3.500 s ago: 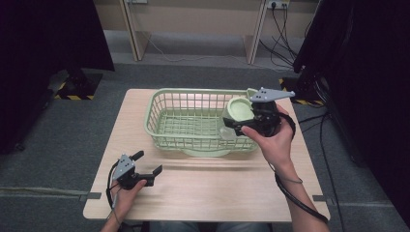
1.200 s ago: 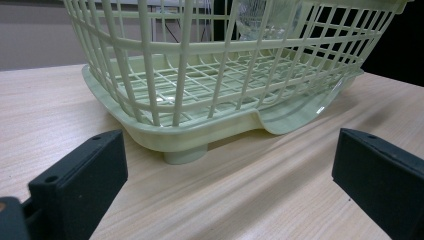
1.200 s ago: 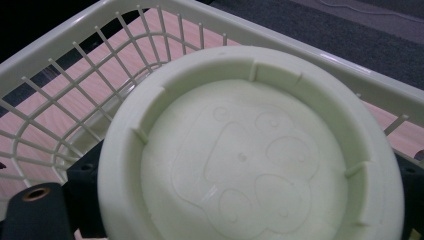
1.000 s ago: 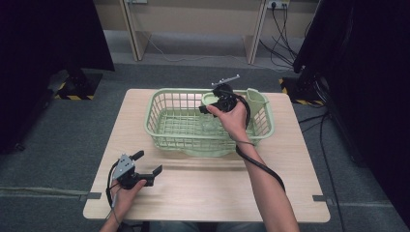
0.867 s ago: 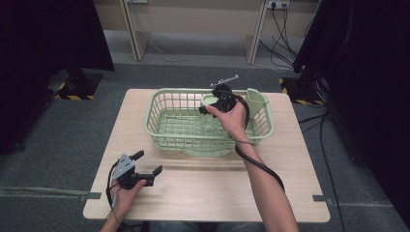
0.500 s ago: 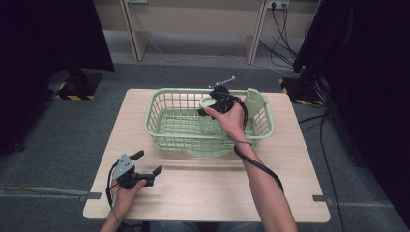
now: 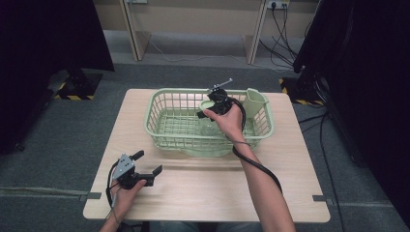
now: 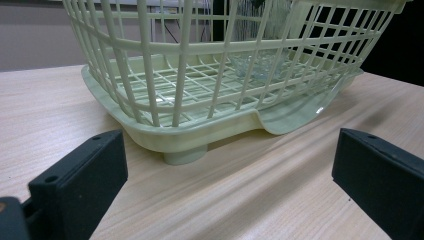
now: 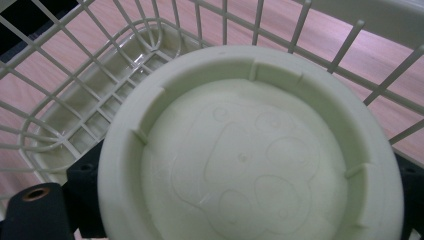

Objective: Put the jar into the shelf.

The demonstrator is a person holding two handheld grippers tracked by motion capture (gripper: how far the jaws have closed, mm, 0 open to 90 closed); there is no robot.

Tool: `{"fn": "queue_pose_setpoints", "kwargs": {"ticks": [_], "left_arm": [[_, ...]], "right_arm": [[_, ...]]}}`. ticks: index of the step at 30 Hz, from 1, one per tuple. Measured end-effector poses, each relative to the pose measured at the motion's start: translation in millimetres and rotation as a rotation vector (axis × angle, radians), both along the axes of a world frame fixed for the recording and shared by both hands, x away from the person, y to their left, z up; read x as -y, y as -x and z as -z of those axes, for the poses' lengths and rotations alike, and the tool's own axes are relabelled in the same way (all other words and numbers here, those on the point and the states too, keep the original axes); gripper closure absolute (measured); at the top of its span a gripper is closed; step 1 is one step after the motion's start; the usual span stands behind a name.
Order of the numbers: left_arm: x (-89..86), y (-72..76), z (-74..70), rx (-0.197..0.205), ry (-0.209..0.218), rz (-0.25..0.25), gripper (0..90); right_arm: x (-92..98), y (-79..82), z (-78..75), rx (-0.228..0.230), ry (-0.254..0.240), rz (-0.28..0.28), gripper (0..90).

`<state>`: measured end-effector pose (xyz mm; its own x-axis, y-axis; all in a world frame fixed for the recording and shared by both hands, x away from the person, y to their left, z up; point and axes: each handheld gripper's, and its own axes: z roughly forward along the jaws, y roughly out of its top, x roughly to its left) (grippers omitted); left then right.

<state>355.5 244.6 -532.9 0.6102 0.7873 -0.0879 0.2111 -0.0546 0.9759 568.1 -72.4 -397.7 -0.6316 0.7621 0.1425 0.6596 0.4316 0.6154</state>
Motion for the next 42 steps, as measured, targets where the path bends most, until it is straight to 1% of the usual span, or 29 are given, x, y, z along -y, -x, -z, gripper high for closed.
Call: {"fn": "queue_pose_setpoints", "kwargs": {"ticks": [7, 14, 16, 17, 19, 23, 30, 36, 42], "left_arm": [[0.3, 0.0, -0.1, -0.001, -0.003, 0.000, 1.0], [0.4, 0.0, 0.0, 0.000, -0.002, -0.001, 1.0], [0.4, -0.1, -0.1, -0.001, -0.003, -0.001, 1.0], [0.4, -0.1, -0.1, -0.001, -0.003, -0.001, 1.0], [0.4, -0.1, -0.1, -0.001, -0.003, -0.001, 1.0], [0.4, -0.1, -0.1, -0.001, -0.003, -0.001, 1.0], [0.5, -0.2, 0.0, -0.001, -0.003, -0.001, 1.0], [0.6, -0.3, -0.1, -0.001, -0.004, -0.002, 1.0], [0.6, -0.2, -0.1, -0.002, -0.007, -0.002, 1.0]], "right_arm": [[2.2, 1.2, 0.7, -0.004, -0.004, -0.003, 11.4], [6.8, 2.2, 0.0, -0.023, 0.001, -0.005, 11.2], [7.6, 2.9, 0.3, -0.014, 0.019, -0.006, 11.0], [7.9, 3.3, 0.5, -0.002, 0.030, -0.007, 10.9], [8.9, 3.9, 0.8, -0.001, 0.037, -0.009, 10.5], [8.7, 5.5, 0.2, -0.009, 0.034, -0.021, 9.4], [9.0, 9.0, -4.7, -0.004, 0.018, -0.041, 7.8], [14.3, 12.7, -9.7, 0.004, 0.003, -0.036, 6.6], [20.5, 19.3, -15.9, 0.022, -0.008, -0.033, 5.8]]}}
